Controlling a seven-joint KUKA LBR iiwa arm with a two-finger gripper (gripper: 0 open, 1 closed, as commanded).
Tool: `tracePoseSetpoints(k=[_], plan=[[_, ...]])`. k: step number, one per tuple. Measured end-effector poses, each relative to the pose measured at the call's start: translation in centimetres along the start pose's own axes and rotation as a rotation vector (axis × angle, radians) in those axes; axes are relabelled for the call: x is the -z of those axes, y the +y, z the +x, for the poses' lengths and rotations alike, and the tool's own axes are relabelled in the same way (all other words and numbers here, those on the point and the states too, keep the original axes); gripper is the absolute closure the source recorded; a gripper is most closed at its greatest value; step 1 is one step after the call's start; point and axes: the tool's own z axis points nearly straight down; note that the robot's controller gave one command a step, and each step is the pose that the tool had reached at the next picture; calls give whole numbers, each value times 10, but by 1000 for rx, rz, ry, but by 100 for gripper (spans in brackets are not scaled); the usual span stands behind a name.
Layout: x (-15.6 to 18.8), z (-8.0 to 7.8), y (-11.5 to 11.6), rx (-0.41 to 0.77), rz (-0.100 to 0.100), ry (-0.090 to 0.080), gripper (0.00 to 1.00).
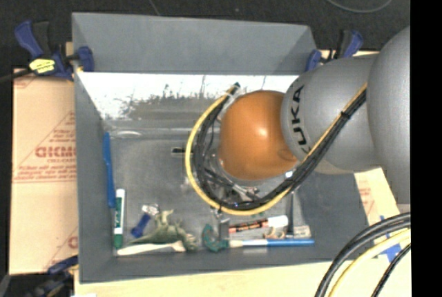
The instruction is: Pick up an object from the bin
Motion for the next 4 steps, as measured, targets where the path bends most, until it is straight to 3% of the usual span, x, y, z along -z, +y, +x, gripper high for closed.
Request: tracePoseSetpoints(k=[1,2,3,4], plan=[[-25,-5,50,290,-9,12,0],[-52,-5,54,-3,3,-8,0],[-51,-5,68,303,-4,-9,100],[-51,-5,68,303,-4,-9,100]])
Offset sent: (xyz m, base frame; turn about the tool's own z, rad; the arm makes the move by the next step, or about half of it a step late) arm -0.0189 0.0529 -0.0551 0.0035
